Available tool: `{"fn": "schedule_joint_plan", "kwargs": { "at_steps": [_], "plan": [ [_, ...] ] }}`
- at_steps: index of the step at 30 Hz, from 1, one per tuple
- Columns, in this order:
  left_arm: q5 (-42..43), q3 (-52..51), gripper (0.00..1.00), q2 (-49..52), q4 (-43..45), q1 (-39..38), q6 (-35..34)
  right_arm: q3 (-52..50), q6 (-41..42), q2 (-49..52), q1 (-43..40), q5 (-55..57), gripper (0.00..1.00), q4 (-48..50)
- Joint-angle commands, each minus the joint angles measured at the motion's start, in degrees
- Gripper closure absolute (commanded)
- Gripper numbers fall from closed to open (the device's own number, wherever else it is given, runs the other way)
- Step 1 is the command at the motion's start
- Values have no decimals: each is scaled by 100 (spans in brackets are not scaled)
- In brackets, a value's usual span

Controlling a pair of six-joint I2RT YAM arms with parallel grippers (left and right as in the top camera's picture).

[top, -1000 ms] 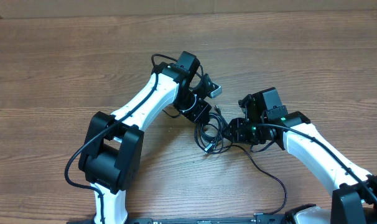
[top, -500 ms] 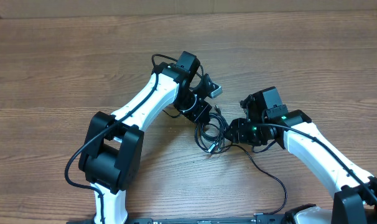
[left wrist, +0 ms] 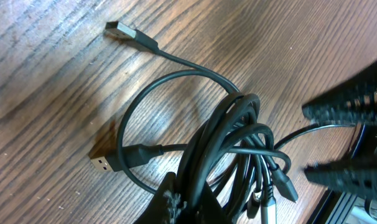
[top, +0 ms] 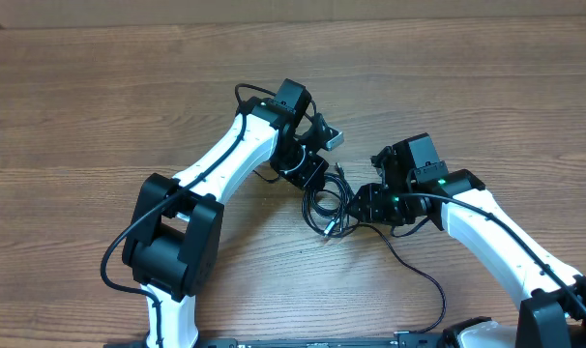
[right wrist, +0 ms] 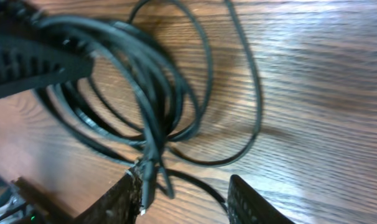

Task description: Untangle cables

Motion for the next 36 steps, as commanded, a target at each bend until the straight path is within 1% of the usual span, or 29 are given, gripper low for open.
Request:
{"fn": "schedule_joint_plan", "kwargs": {
  "at_steps": [1,6,10,16,19,23,27,33,36],
  "plan": [
    [4,151,96,-164,35,-11,-90,179,-214,-144,-2,-354,61,-20],
    [197,151,96,-164,46,-11,-87,168,-212,-131,-2,-317,70,-20],
    [415,151,96,-164,136,-11,-85,48,-188,-131,-2,74,71,0],
    [599,151,96,-164,136,-11,-81,-192,-168,-122,-2,83,71,243],
    [758,151,96,-164,131,-11,-37,-192,-166,-120,-2,83,75,367],
    [824,151,96,-164,129,-11,-39,-192,-168,-96,-2,85,76,424],
    [1130,151,96,-164,131,-11,70,-192,-142,153,-2,83,81,415],
    [1128,151,96,-164,131,-11,90,-192,-15,382,-2,83,87,459],
    [1091,151,96,-164,131,-11,87,-192,-15,382,-2,83,92,457]
  ]
}}
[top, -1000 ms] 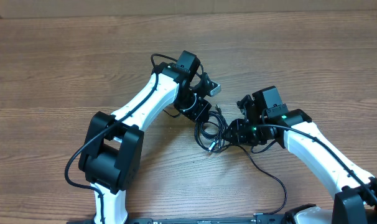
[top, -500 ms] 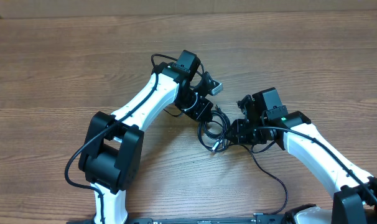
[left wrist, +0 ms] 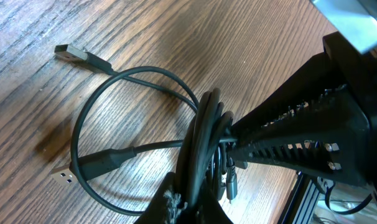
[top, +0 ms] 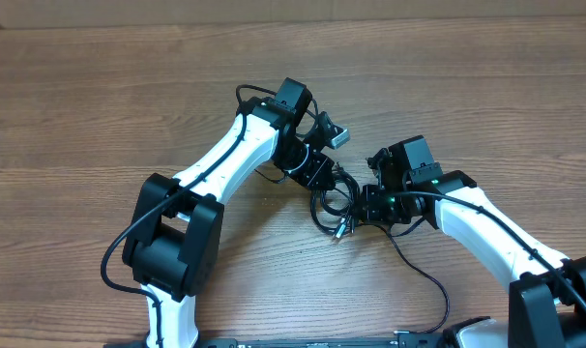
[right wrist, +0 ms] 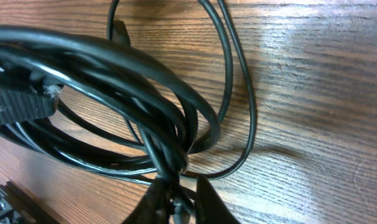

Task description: Untangle cables

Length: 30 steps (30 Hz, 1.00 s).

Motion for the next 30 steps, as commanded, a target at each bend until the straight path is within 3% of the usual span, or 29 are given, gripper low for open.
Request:
{"fn": "schedule_joint_plan", "kwargs": {
  "at_steps": [1,10,17,24,27,30],
  "plan": [
    [289,151,96,-164,2,-11,70,-35,0,57,-2,33,96,-2],
    [66,151,96,-162,0,-11,66,81,114,35,-348,15,96,-407],
    [-901,151,96,-164,-15,-9,-367,131,153,35,-1639,219,96,-859],
    [-885,151,96,-164,13,-11,-367,109,306,35,-2444,874,96,-1379],
    [-883,151,96,-162,24,-11,-367,109,284,35,-2437,597,95,-1401],
    [-883,151,96,-162,26,-11,-367,109,-472,35,-2315,-409,91,-1322]
  ]
}}
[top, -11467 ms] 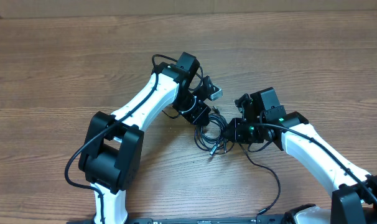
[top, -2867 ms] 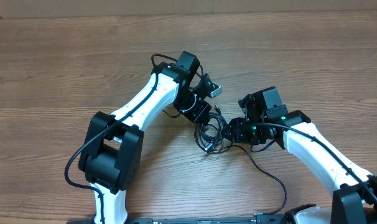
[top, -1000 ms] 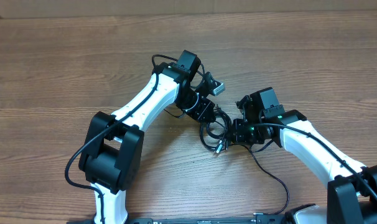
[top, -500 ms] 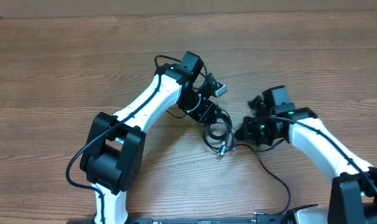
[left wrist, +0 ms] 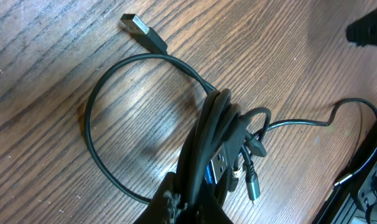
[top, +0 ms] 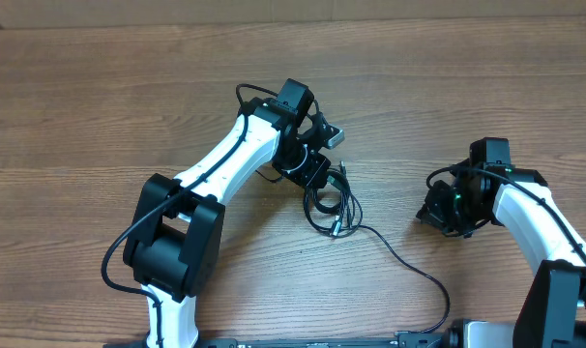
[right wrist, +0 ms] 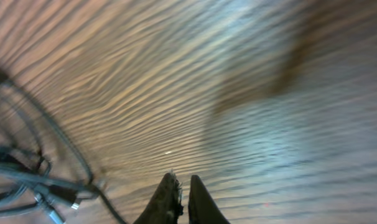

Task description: Untangle cables

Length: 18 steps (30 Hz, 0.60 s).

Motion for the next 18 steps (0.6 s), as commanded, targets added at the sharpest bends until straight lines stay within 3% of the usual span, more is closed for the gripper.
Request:
{"fn": "schedule_joint_plan", "kwargs": {
  "at_steps": [1,10,18],
  "plan": [
    [9,151,96,-162,24,31,-61,55,-1154,28,205,-1467,84,90],
    [284,151,96,-164,26,31,-55,-15,-1405,31,1150,-1233,53,555],
    [1143,151,96,-164,24,31,249,-79,-780,142,1742,-433,61,1303]
  ]
}}
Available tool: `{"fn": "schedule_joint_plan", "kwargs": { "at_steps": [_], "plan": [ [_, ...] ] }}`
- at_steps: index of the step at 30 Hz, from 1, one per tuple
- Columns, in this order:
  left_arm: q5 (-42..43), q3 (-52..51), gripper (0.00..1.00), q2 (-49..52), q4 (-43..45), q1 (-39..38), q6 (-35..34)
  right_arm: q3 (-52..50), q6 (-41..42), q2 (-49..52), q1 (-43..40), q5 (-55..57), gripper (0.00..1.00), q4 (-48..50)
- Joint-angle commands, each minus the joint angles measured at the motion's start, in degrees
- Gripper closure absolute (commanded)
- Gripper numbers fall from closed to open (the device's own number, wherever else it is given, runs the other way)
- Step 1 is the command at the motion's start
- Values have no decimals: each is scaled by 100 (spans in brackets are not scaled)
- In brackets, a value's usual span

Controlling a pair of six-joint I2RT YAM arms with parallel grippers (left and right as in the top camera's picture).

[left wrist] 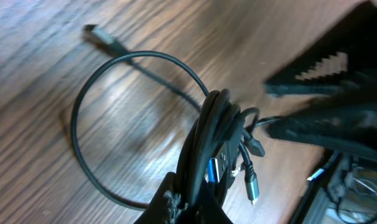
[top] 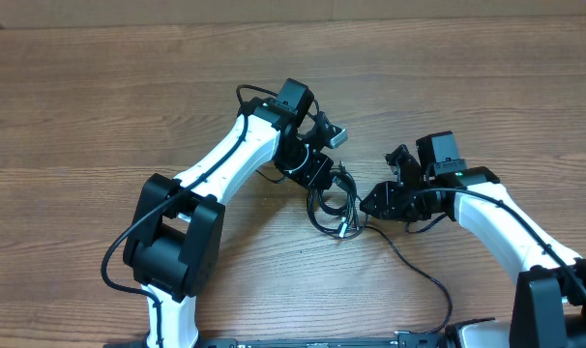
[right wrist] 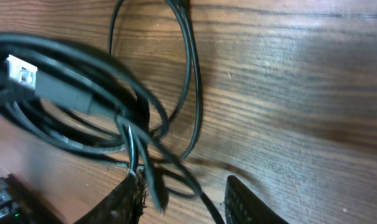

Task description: Untangle cables

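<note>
A tangle of black cables (top: pixel 334 208) lies mid-table. My left gripper (left wrist: pixel 188 205) is shut on the cable bundle (left wrist: pixel 216 137), which shows a blue USB connector (left wrist: pixel 214 169). One loop with a USB plug (left wrist: pixel 98 34) spreads over the wood. My right gripper (right wrist: pixel 182 199) is open right beside the bundle (right wrist: pixel 70 93), with thin strands crossing between its fingers (right wrist: pixel 123 202). Overhead, the right gripper (top: pixel 375 203) sits just right of the tangle and the left gripper (top: pixel 317 176) just above it.
One long black cable (top: pixel 419 273) trails from the tangle towards the table's front edge, under the right arm. A thin loop (right wrist: pixel 190 81) lies on the wood beyond the right fingers. Bare wooden table (top: pixel 100 116) extends to the left and back.
My right gripper was shut and well off to the right of the tangle. It is now open and back against the bundle. The left gripper still grips the bundle.
The right gripper stood open at the bundle, then shut on strands of it, then shut far to the right with the tangle left behind. Now it is open at the bundle again. The left gripper held the bundle throughout, and the loop shifted a little.
</note>
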Motion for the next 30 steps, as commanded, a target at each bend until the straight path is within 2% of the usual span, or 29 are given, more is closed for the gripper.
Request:
{"fn": "schedule_joint_plan", "kwargs": {
  "at_steps": [1,4,9,14,20,23,26,30],
  "plan": [
    [608,151,96,-164,4,31,221,-48,334,136,142,411,61,219],
    [605,151,96,-162,4,31,221,-50,334,162,166,413,62,243],
    [605,151,96,-162,4,31,221,-50,334,162,166,413,73,236],
    [605,151,96,-162,4,31,221,-52,334,162,166,413,78,195],
    [546,151,96,-162,4,31,221,-57,481,162,166,625,96,83],
    [391,151,96,-162,4,35,216,-59,1045,162,166,1239,96,-35],
    [350,153,96,-164,4,90,197,-61,1115,162,166,1353,96,-157],
    [437,208,96,-166,-2,304,-70,-61,1113,162,166,1353,88,-310]
  ]
}}
